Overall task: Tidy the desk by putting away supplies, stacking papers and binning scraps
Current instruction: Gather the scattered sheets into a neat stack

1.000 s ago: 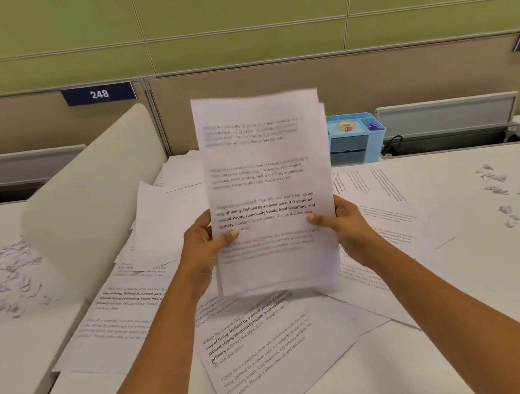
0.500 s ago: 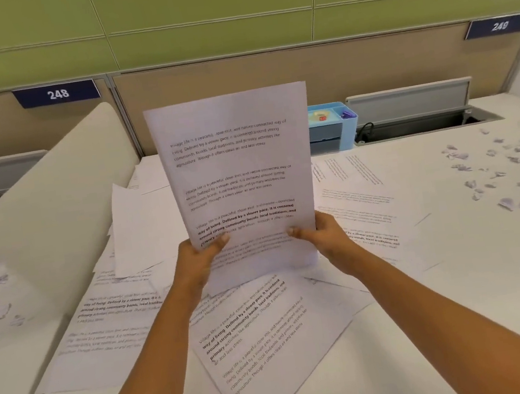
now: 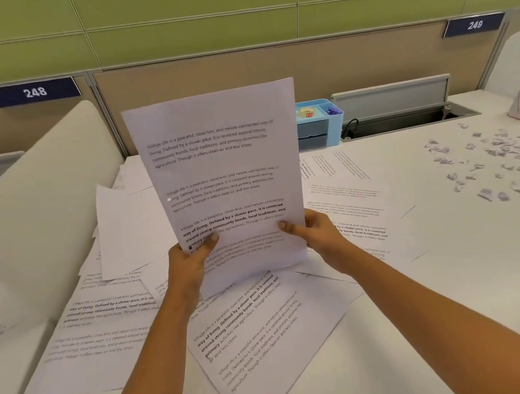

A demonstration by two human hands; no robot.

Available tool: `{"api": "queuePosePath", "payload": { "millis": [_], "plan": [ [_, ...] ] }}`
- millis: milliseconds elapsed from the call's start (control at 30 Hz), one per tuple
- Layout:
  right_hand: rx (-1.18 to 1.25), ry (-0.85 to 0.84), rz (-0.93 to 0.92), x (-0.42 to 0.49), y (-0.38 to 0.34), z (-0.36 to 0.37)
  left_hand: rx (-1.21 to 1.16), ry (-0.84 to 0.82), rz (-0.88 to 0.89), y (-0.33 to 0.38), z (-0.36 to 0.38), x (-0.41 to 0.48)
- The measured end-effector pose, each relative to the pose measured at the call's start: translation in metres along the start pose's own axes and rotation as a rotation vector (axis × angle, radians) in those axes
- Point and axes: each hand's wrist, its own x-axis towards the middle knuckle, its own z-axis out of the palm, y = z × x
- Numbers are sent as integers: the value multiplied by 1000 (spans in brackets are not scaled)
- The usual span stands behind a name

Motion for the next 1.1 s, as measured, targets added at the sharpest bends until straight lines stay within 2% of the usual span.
{"api": "queuePosePath", "payload": {
  "millis": [100,233,367,467,533,600,800,1100],
  "plan": [
    [-157,76,-7,2,-1,-15,18,69,-15,0,-3,5],
    [-740,286,16,7,6,-44,19,146,-43,-4,-6,10],
    [-1029,461,233,5,-2,-81,24,168,-56,-7,-1,8],
    [-1198,494,475,1,-11,-107,19,160,-81,-7,9,4],
    [-1180,485,570,-1,-11,-118,22,163,-116,-11,15,2],
    [-1166,462,591,-1,-8,-124,52,154,-138,-14,22,1],
    [-1149,428,595,4,-12,-129,81,156,-159,-15,37,-4],
    [-890,400,530,11,-4,-137,86,270,-186,-19,36,-16]
  ]
}}
